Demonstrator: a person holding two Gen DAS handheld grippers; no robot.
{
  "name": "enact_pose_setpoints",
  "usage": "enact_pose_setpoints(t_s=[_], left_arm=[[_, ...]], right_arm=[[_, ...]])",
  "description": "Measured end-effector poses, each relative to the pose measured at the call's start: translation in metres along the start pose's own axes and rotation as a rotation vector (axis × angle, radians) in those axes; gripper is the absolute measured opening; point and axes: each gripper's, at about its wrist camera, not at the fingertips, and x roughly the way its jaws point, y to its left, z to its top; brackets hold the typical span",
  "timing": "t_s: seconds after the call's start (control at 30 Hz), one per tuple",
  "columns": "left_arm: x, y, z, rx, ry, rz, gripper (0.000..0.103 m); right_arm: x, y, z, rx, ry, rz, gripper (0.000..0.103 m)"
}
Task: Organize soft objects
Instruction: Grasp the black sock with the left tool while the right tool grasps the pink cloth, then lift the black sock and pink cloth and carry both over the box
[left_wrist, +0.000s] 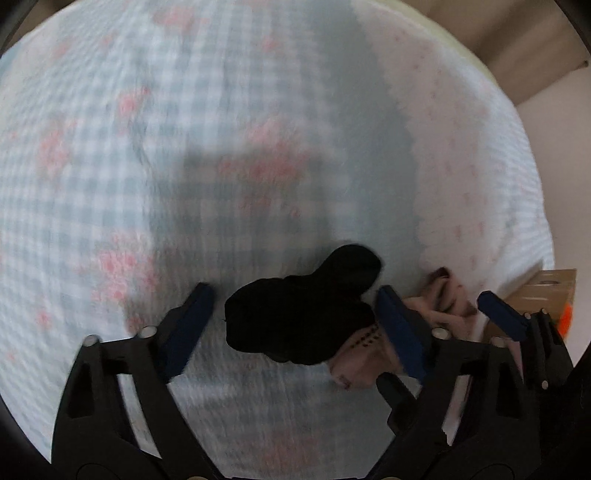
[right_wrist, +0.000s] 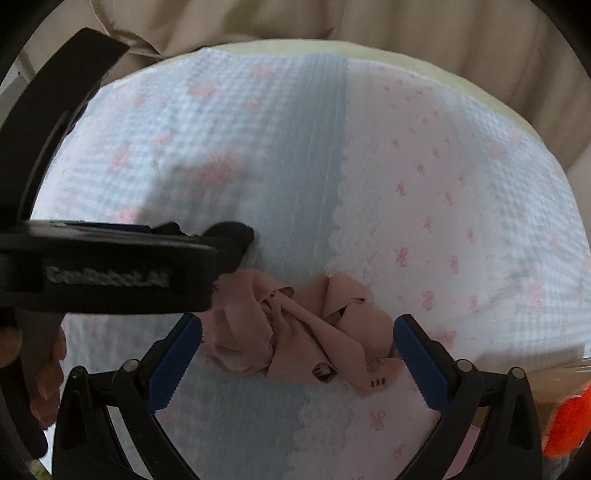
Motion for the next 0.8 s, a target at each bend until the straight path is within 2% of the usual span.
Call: enact_pose_setpoints(t_s=[0.03, 0.13, 0.17, 0.2, 0.27, 0.3, 0.4, 0.53, 0.6, 0.7, 0.8], left_arm=[[0.0, -0.002, -0.002, 0.011, -0.011, 0.007, 0.084], [0.001, -0.011, -0.01, 0.07, -0.036, 0.068, 0.073], [0.001, -0.013, -0.012, 0.089, -0.041, 0.084, 0.066], [0.001, -0.014, -0.014, 0.101, -0.047, 0.093, 0.057], [0.0, -0.015, -0.015, 0.104, -0.052, 0.083, 0.047], [-0.002, -0.013, -0.015, 0.098, -0.054, 0.071, 0.04], [-0.009, -0.002, -0.017, 0.068, -0.056, 0.042, 0.029], [-0.016, 0.006, -0.021, 0.048, -0.065, 0.028, 0.025], [-0.022, 0.011, -0.022, 0.045, -0.072, 0.026, 0.024], [-0.034, 0.015, -0.026, 0.04, -0.088, 0.027, 0.024], [-0.052, 0.024, -0.032, 0.034, -0.102, 0.027, 0.024]], right_arm=[[0.006, 0.0, -0.001, 0.0, 0.007, -0.003, 0.103], [0.02, 0.001, -0.003, 0.01, 0.022, 0.012, 0.103], [0.024, 0.001, -0.004, 0.015, 0.027, 0.021, 0.098], [0.026, 0.003, -0.006, 0.019, 0.026, 0.028, 0.089], [0.029, 0.007, -0.009, 0.016, 0.028, 0.028, 0.083], [0.028, 0.009, -0.011, 0.008, 0.017, 0.015, 0.076], [0.023, 0.012, -0.015, 0.015, -0.008, 0.008, 0.063], [0.019, 0.01, -0.016, 0.045, -0.022, 0.01, 0.051], [0.018, 0.011, -0.017, 0.051, -0.027, 0.009, 0.039], [0.009, 0.01, -0.016, 0.063, -0.043, 0.006, 0.034], [-0.001, 0.008, -0.014, 0.086, -0.066, 0.011, 0.033]])
